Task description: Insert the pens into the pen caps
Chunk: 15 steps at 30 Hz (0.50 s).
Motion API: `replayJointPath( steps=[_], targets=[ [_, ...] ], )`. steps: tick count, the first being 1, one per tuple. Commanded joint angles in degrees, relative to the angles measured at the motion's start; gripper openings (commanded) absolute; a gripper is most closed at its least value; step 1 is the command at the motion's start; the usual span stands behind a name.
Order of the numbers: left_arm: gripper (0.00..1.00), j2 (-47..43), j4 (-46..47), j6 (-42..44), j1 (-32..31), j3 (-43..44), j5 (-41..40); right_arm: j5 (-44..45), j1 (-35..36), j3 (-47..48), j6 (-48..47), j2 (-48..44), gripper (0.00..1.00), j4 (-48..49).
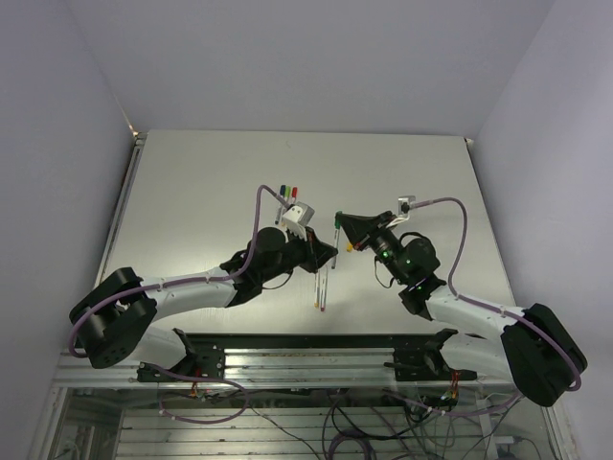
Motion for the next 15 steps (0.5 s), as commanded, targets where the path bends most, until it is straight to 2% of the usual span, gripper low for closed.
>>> replayJointPath(
  steps=[1, 10, 14, 15],
  targets=[
    [0.07, -2.6, 13.9, 2.0, 2.4, 3.9, -6.2, -3.9, 3.4, -1.0, -2.6, 1.5, 0.00, -14.1],
    [0.07, -4.3, 11.9, 4.1, 2.5, 5.0, -7.7, -1.8, 5.4, 0.0, -3.1, 3.7, 0.00, -16.1],
    [0.07, -3.8, 10.2, 3.5, 2.6, 4.6, -7.5, -0.6, 5.5, 4.1, -4.8, 4.7, 0.00, -18.8],
    [0.07, -3.7, 9.5, 3.4, 2.5, 4.4, -7.6, -0.2, 5.4, 5.3, -5.5, 4.7, 0.03, -20.2]
  ],
)
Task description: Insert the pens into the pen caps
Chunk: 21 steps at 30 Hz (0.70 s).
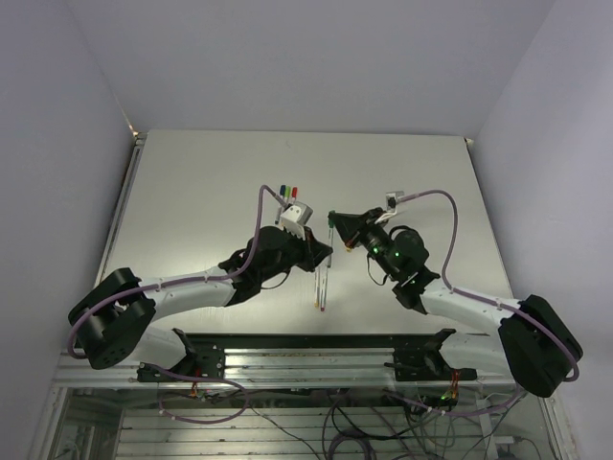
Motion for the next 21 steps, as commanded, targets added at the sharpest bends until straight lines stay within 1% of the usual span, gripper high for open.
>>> replayJointPath(
  steps=[1, 2, 3, 9, 11, 16, 18, 21],
  targets=[
    [0.07, -3.2, 11.8, 1.2, 1.8, 4.2, -6.3, -3.7, 2.2, 2.9, -3.3, 2.0, 0.10, -15.3],
    [0.07, -3.0, 10.9, 1.3, 1.8, 4.0, -6.5, -3.1, 2.2, 4.2, -4.1, 1.6, 0.14, -16.3],
    [0.07, -2.7, 9.7, 1.2, 1.8, 3.8, -6.7, -2.3, 2.2, 5.6, -4.7, 1.2, 0.17, -17.1],
    [0.07, -1.3, 3.2, 1.0, 1.8, 1.8, -8.8, 4.8, 2.2, 10.9, -7.1, -5.3, 0.26, -20.4],
    [0.07, -0.9, 0.1, 1.4, 1.8, 2.3, -9.6, 7.1, 2.2, 11.6, -7.5, -8.5, 0.30, -22.0],
    [0.07, 1.3, -8.6, 3.2, 2.2, 6.5, -13.2, 13.6, 2.2, 9.9, -6.8, -17.5, 0.37, -26.5],
    [0.07, 3.0, -10.2, 3.8, 2.9, 8.3, -13.9, 18.7, 2.2, 10.3, -4.4, -19.8, 0.39, -32.0],
    [0.07, 7.1, -16.3, 4.6, 5.0, 13.2, -15.8, 27.4, 2.1, 13.1, 0.5, -20.4, 0.40, -45.3]
  ],
)
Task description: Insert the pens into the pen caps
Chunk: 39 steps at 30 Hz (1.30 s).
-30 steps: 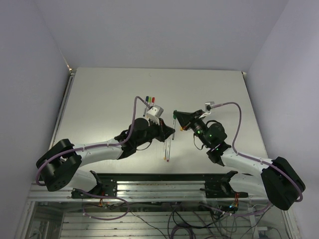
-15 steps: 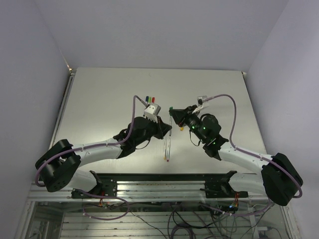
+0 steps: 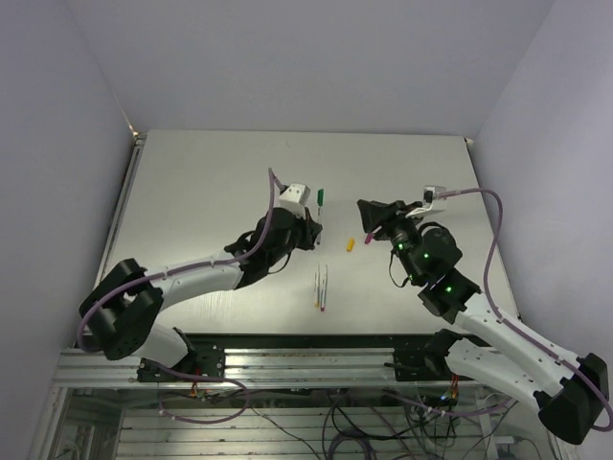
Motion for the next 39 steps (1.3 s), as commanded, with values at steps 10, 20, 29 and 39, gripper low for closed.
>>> replayJointPath(
  steps=[10, 20, 29, 39],
  targets=[
    [0.07, 21.0, -24.8, 7.6, 8.4, 25.1, -6.5, 15.0, -0.2, 4.1, 9.2, 2.5, 0.42, -26.7],
    [0.07, 32.4, -29.2, 8.0, 9.8, 35.2, -6.5, 11.9, -4.7, 6.4, 11.2, 9.8, 0.42, -31.7],
    [0.07, 37.7, -30.8, 7.5, 12.0, 40.0, -6.2, 9.4, -5.6, 5.3, 10.9, 10.5, 0.42, -29.3],
    [0.07, 42.0, -31.7, 6.4, 12.8, 42.4, -5.7, 9.1, -6.0, 4.4, 11.2, 10.6, 0.42, -28.4]
  ],
)
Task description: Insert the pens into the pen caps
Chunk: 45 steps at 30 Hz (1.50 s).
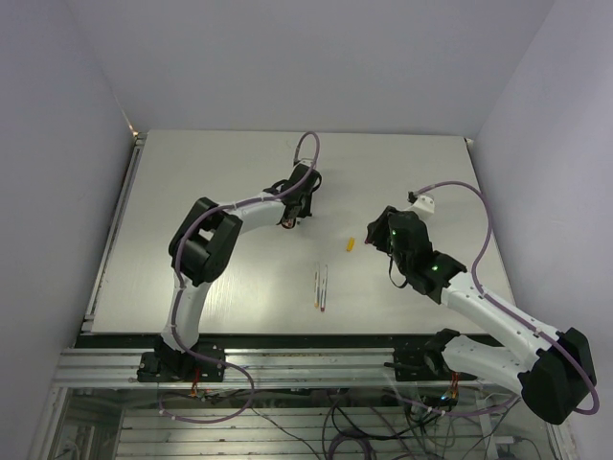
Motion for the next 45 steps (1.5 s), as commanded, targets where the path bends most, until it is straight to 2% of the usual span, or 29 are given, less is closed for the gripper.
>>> replayJointPath(
  steps=[1, 8, 17, 23, 30, 39, 41, 43, 45],
  targets=[
    [0.07, 2.3, -1.3, -0.5, 0.4, 2.1, 0.0, -0.2, -0.4, -0.9, 0.6, 0.3, 0.42, 1.8],
    [0.08, 3.6, -2.0, -0.9, 0.7, 3.1, -0.2, -0.5, -0.4, -1.4, 0.7, 0.6, 0.42, 2.3],
    [0.35, 0.5, -2.2, -1.7, 0.6, 2.2, -0.9, -0.4, -0.4, -1.9, 0.2, 0.5, 0.42, 3.3],
    [0.42, -4.8, -0.3, -1.6, 0.6, -0.5, -0.6, 0.7, -0.4, -1.7, -0.6, -0.4, 0.42, 3.7],
    [0.43, -11.7, 1.3, -2.2, -0.1, -4.4, 2.1, 1.3, -0.5, -0.9, -1.1, 0.2, 0.42, 2.7],
    [0.41, -20.6, -0.1, -1.6, -5.5, -17.1, 2.5, 1.8, -0.6, -0.3, -0.4, 2.6, 0.41, 0.7],
    [0.36, -22.7, -0.1, -1.9, -7.4, -20.6, 2.9, 1.6, -0.6, -0.5, -0.1, 2.8, 0.41, 0.8],
    [0.26, -24.9, 0.3, -2.5, -9.5, -23.9, 3.6, 1.2, -0.6, -0.9, 0.2, 3.1, 0.41, 1.2],
    [0.24, -26.8, 1.8, -2.9, -11.3, -27.4, 4.9, 0.7, -0.7, -1.2, 0.5, 3.4, 0.41, 1.8]
  ],
)
